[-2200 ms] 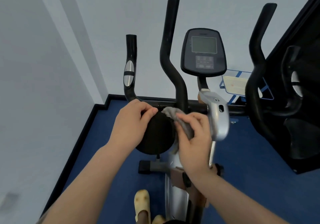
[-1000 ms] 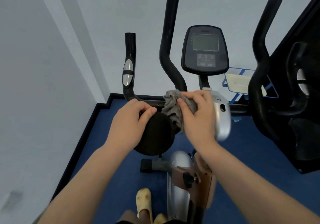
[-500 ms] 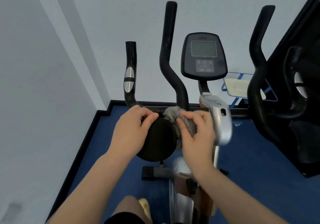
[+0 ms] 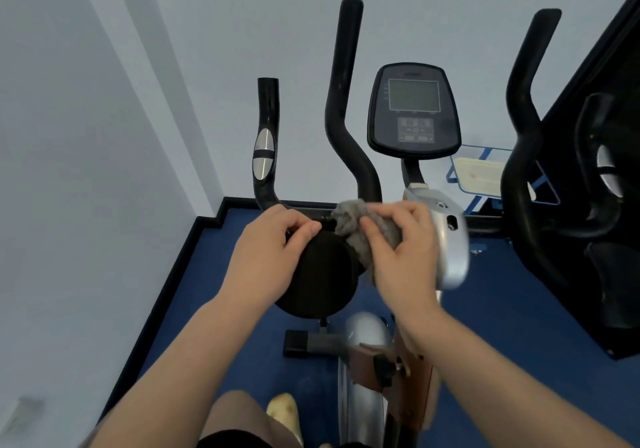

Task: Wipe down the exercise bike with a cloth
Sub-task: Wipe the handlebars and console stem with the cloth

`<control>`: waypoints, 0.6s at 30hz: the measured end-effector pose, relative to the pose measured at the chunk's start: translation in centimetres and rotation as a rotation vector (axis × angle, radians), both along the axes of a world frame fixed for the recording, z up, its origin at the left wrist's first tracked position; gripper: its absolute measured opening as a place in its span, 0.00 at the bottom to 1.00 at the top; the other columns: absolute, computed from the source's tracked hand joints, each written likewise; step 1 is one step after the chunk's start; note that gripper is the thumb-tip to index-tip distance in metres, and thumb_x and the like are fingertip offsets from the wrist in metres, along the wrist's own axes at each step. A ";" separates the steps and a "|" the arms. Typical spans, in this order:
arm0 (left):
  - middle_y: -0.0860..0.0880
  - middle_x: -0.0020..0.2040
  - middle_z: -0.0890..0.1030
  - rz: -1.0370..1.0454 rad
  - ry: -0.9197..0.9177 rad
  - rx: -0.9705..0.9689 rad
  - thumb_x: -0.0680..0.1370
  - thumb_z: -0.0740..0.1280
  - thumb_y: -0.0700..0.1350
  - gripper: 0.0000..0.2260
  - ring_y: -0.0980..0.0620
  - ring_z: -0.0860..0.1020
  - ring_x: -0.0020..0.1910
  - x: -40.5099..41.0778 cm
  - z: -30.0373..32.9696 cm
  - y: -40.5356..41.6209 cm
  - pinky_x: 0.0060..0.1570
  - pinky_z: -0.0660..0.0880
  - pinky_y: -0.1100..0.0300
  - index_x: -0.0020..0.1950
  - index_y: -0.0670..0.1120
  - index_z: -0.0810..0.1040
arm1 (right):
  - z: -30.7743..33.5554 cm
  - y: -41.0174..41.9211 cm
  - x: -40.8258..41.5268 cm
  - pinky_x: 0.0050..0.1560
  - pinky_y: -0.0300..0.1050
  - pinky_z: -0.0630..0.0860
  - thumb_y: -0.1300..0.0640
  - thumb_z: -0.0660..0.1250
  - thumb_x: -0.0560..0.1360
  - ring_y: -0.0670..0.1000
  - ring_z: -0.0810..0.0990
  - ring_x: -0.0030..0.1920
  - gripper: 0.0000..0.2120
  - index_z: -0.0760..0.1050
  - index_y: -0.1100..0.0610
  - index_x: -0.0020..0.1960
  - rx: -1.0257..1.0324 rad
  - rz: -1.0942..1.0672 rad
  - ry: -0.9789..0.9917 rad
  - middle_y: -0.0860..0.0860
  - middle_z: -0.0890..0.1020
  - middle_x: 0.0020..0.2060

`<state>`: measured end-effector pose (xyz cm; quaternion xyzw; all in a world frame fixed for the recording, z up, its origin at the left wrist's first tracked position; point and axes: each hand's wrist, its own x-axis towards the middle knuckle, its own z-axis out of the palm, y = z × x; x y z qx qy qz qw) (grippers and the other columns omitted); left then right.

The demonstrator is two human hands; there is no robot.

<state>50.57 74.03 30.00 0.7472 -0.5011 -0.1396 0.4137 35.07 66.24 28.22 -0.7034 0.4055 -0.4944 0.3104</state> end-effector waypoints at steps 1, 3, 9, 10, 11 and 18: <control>0.57 0.42 0.78 0.000 -0.001 0.002 0.78 0.66 0.52 0.06 0.61 0.75 0.45 0.0 0.0 0.0 0.46 0.70 0.66 0.44 0.54 0.81 | 0.5 -0.7 0.1 0.54 0.27 0.67 0.60 0.70 0.75 0.36 0.73 0.51 0.06 0.79 0.51 0.50 0.023 -0.016 -0.022 0.47 0.74 0.49; 0.57 0.42 0.78 0.002 0.001 0.002 0.78 0.66 0.52 0.06 0.62 0.75 0.45 0.1 -0.1 0.0 0.46 0.69 0.67 0.44 0.54 0.81 | 0.2 0.2 0.5 0.54 0.26 0.66 0.62 0.70 0.75 0.35 0.72 0.51 0.08 0.79 0.51 0.51 0.035 -0.064 -0.088 0.49 0.74 0.49; 0.58 0.42 0.78 -0.010 0.023 0.003 0.78 0.66 0.52 0.06 0.62 0.75 0.45 0.2 -0.1 -0.1 0.47 0.70 0.65 0.43 0.56 0.80 | -0.6 1.3 -0.2 0.53 0.24 0.66 0.63 0.71 0.74 0.36 0.72 0.51 0.10 0.80 0.51 0.51 -0.006 0.048 -0.006 0.43 0.71 0.48; 0.57 0.43 0.78 -0.013 0.023 0.005 0.78 0.66 0.52 0.06 0.62 0.75 0.45 0.2 -0.1 -0.1 0.47 0.70 0.64 0.43 0.56 0.80 | 0.2 0.0 -0.2 0.53 0.24 0.65 0.61 0.71 0.74 0.35 0.72 0.51 0.09 0.80 0.49 0.50 0.011 0.040 0.015 0.42 0.71 0.48; 0.57 0.43 0.78 -0.014 0.025 0.005 0.78 0.66 0.52 0.06 0.62 0.75 0.45 0.3 -0.1 -0.1 0.47 0.70 0.64 0.43 0.56 0.80 | 0.7 -0.9 -0.2 0.54 0.25 0.65 0.60 0.71 0.75 0.35 0.72 0.51 0.08 0.79 0.48 0.50 0.028 0.024 0.005 0.42 0.72 0.48; 0.58 0.42 0.77 -0.007 0.021 -0.009 0.78 0.66 0.51 0.06 0.61 0.76 0.45 0.2 -0.2 0.0 0.47 0.70 0.63 0.45 0.54 0.82 | -1.8 3.5 0.4 0.53 0.26 0.69 0.65 0.71 0.73 0.37 0.74 0.52 0.12 0.80 0.52 0.53 -0.025 0.027 -0.071 0.42 0.71 0.50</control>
